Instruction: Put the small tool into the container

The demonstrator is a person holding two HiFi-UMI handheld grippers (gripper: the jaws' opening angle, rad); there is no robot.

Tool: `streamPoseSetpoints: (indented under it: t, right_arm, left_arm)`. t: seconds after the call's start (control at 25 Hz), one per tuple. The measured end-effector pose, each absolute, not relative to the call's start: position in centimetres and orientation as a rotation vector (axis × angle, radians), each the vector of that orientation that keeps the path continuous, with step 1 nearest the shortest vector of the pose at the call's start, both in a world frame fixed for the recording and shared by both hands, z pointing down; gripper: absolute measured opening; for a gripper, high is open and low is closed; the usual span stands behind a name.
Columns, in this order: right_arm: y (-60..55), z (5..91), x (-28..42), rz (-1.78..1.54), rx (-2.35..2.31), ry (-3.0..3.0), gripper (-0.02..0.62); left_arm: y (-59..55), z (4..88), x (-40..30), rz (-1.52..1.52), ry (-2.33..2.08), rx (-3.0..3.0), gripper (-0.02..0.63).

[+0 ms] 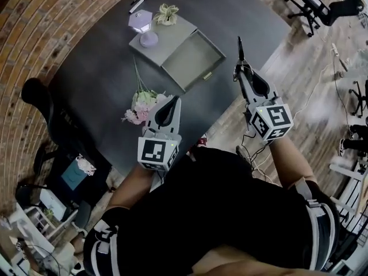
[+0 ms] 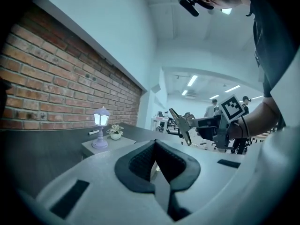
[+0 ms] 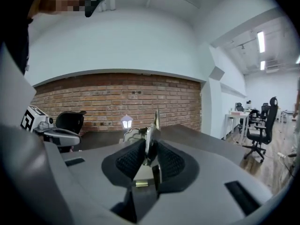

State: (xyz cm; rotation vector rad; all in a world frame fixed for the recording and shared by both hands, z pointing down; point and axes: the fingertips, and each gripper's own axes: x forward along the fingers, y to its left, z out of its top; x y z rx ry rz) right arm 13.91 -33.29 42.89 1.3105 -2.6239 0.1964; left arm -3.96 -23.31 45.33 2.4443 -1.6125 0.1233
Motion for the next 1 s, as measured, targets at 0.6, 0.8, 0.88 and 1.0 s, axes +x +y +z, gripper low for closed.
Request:
streamPoseSetpoints:
  t: [0.6,0.8,0.88,1.0]
  right_arm:
    - [-37.6,51.0,3.3,-0.012,0.863,-2.603,0.083]
    - [-38.3,53.3,1.4,-0.094,0.769,-2.574,0.083]
    - [-38.4,54.0,0.7,-0.152,0.725,-2.559,0.083]
    - [-38.2,55.2,-0.3,-0.235,0.646,-2.533,0.083]
  left_arm:
    - [-20.6,49.6,-11.2,0.070,-1.804,2.152,0.009]
    - [-19.6,51.0,-11.9,0.039,-1.830,2.104,0.009]
    - [-19.2,51.6,-11.9,0.032,-1.832,2.085,0.009]
    - [-18.6,52.5,-12.1,0.027,-1.838,2.054,0.009]
